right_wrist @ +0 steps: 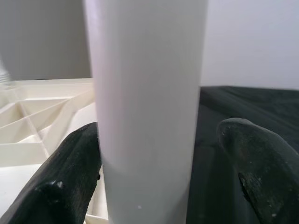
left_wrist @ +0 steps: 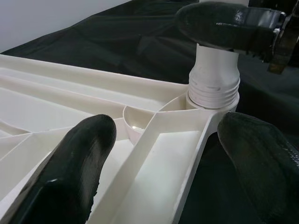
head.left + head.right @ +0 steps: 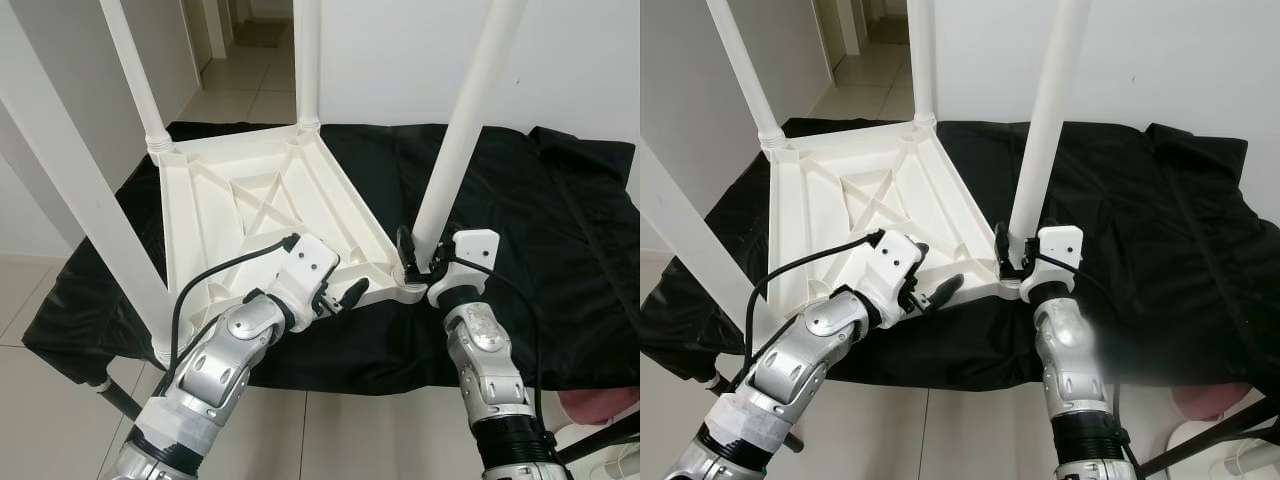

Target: Building children table

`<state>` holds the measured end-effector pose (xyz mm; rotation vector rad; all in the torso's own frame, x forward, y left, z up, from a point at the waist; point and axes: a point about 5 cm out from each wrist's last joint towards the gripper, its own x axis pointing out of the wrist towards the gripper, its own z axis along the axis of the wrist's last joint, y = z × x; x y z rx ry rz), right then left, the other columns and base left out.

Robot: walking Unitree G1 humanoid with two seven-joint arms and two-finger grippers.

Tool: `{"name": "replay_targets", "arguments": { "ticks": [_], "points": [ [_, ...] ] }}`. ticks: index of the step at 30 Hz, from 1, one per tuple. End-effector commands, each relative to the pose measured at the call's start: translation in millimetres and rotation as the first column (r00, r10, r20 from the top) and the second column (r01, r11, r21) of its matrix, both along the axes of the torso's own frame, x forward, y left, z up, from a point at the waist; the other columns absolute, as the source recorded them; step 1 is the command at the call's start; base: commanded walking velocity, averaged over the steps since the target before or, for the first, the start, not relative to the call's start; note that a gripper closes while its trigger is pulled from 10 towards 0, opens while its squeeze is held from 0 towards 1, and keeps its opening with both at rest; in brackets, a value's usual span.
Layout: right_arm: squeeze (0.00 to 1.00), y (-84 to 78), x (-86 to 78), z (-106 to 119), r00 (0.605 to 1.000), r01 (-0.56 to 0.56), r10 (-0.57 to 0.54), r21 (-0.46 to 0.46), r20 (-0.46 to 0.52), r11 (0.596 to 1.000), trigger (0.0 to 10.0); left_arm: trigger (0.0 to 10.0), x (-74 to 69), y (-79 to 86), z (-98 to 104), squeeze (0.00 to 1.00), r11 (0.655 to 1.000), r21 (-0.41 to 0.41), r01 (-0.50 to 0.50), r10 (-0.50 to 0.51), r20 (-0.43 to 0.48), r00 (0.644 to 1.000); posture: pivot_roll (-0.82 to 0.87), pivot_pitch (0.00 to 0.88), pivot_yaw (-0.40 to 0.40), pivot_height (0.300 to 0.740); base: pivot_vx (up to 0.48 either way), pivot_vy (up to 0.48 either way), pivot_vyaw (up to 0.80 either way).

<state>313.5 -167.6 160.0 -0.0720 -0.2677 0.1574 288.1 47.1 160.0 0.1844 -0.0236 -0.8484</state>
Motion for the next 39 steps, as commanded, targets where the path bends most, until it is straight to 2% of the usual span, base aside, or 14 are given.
{"name": "replay_targets", "arguments": {
  "ticks": [1,12,13,14,17,20,21,29,30,35,36,37,38,39],
  "points": [
    [0.00,7.8,1.8,0,0.995,-0.095,0.095,-0.025,-0.001,0.995,10.0,10.0,-2.1,-3.4,0,0.00,0.996,0.026,0.083,-0.083,0.005,0.997,-0.05,0.000,0.059,0.740,0.000,0.000,0.00],
    [0.00,11.3,4.3,-4,0.961,-0.277,0.272,-0.108,-0.055,0.955,10.0,10.0,-1.8,-4.6,0,0.00,0.993,0.059,0.105,-0.106,0.022,0.994,-0.04,0.000,0.045,0.740,0.000,0.000,0.00],
    [0.00,9.4,4.9,-7,0.955,-0.294,0.286,-0.120,-0.075,0.948,9.6,10.0,-2.3,-5.0,0,0.00,0.992,0.065,0.106,-0.108,0.025,0.994,-0.04,0.000,0.045,0.740,0.000,0.000,0.00],
    [0.00,7.1,5.3,-11,0.951,-0.304,0.293,-0.131,-0.098,0.944,6.0,10.0,-3.1,-5.8,-1,0.00,0.992,0.065,0.109,-0.111,0.026,0.994,-0.04,0.000,0.044,0.740,0.000,0.000,0.00],
    [0.00,3.2,5.7,-17,0.946,-0.313,0.296,-0.137,-0.130,0.940,5.6,10.0,-4.3,-7.2,-1,0.00,0.992,0.061,0.112,-0.114,0.024,0.993,-0.04,0.000,0.044,0.740,0.000,0.000,0.00],
    [0.00,1.5,6.0,-20,0.945,-0.314,0.295,-0.138,-0.142,0.939,6.7,10.0,-5.0,-7.7,-1,0.00,0.992,0.059,0.114,-0.116,0.024,0.993,-0.04,0.000,0.045,0.740,0.000,0.000,0.00],
    [0.00,0.2,6.4,-21,0.942,-0.320,0.300,-0.138,-0.148,0.937,4.7,10.0,-5.3,-8.0,-1,0.00,0.992,0.059,0.116,-0.117,0.024,0.993,-0.04,0.000,0.046,0.740,0.000,0.000,0.00],
    [0.00,-4.1,8.0,-29,0.937,-0.325,0.301,-0.133,-0.176,0.936,3.4,10.0,-4.6,-7.1,-1,0.00,0.991,0.062,0.116,-0.118,0.024,0.993,-0.03,0.000,0.048,0.740,0.000,0.000,0.00],
    [0.00,-5.1,8.7,-29,0.938,-0.324,0.300,-0.129,-0.175,0.937,0.0,10.0,-4.1,-6.8,0,0.00,0.991,0.066,0.113,-0.115,0.031,0.993,-0.03,0.000,0.046,0.740,0.000,0.000,0.00],
    [0.00,-6.5,9.0,-29,0.940,-0.317,0.294,-0.120,-0.175,0.941,0.0,10.0,-3.5,-6.4,1,0.00,0.993,0.058,0.106,-0.108,0.033,0.994,-0.04,0.000,0.037,0.740,0.000,0.000,0.00],
    [0.00,-6.3,8.8,-29,0.941,-0.315,0.294,-0.114,-0.171,0.942,1.7,10.0,-3.5,-6.6,1,0.00,0.993,0.053,0.104,-0.106,0.031,0.994,-0.05,0.000,0.036,0.740,0.000,0.000,0.00],
    [0.00,-6.4,9.1,-28,0.946,-0.296,0.277,-0.102,-0.166,0.950,6.5,10.0,-3.8,-6.9,0,0.00,0.993,0.053,0.104,-0.106,0.030,0.994,-0.05,0.000,0.039,0.740,0.000,0.000,0.00],
    [0.00,-6.4,9.1,-28,0.946,-0.296,0.277,-0.102,-0.166,0.950,6.5,10.0,-3.8,-6.9,0,0.00,0.993,0.053,0.104,-0.106,0.030,0.994,-0.05,0.000,0.039,0.740,0.000,0.000,0.00],
    [0.00,-6.3,9.0,-26,0.951,-0.280,0.266,-0.079,-0.159,0.957,10.0,10.0,-4.3,-7.4,0,0.00,0.993,0.053,0.106,-0.107,0.030,0.994,-0.06,0.000,0.040,0.740,0.000,0.000,0.00]
  ]
}}
